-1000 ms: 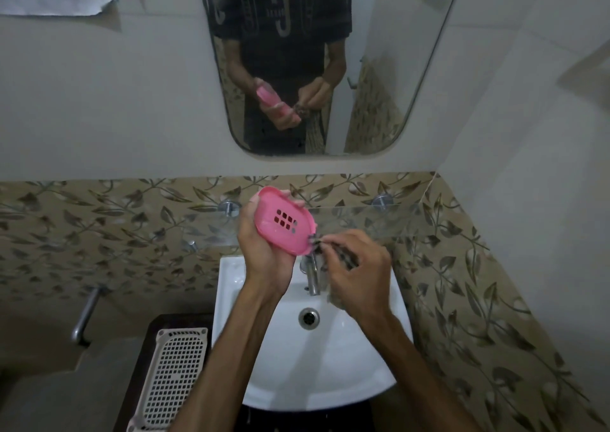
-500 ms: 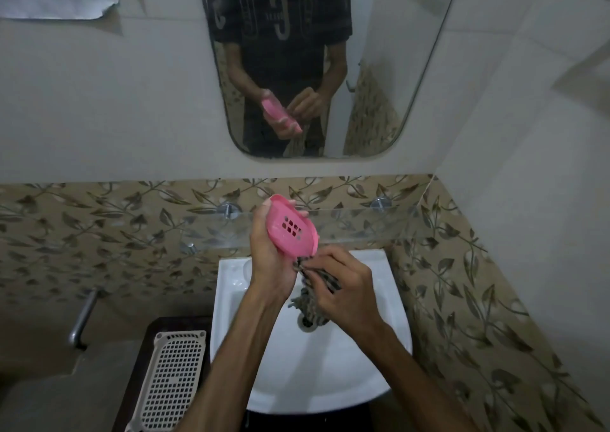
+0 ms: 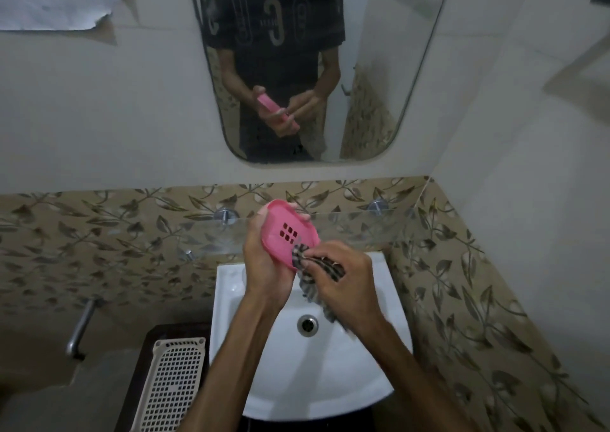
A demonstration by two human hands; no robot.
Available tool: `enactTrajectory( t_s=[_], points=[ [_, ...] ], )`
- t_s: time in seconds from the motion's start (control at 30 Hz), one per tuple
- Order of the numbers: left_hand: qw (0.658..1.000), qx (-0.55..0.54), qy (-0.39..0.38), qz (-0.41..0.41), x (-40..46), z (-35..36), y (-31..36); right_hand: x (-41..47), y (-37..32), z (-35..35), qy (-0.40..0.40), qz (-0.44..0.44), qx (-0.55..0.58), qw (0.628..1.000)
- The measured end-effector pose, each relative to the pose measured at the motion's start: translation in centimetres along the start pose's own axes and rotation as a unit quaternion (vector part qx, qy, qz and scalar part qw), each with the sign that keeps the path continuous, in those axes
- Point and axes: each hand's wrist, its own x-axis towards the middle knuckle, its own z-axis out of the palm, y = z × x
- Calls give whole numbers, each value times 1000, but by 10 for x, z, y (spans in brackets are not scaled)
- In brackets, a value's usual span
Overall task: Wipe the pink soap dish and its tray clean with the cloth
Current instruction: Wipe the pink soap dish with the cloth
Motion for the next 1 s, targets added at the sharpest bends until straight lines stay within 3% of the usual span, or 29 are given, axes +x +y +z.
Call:
enactTrajectory(
  t_s=[0.23, 0.43, 0.6, 0.73, 0.87, 1.0],
  points=[
    [998, -7, 32, -61, -2, -1, -10, 23, -23, 19, -3, -85, 21, 996],
    [1000, 17, 23, 0, 3, -8, 4, 5, 1, 10, 20, -20, -10, 1000],
    [995, -40, 54, -71, -6, -4, -13, 21, -17, 23, 5, -118, 16, 993],
    [999, 4, 34, -16, 1, -7, -7, 21, -4, 15, 33, -35, -2, 999],
    [998, 1, 49, -49, 0, 3, -13, 19, -18, 29, 34, -83, 24, 996],
    [997, -8, 73, -33, 3, 3, -16, 38, -14, 29, 99, -53, 31, 993]
  ],
)
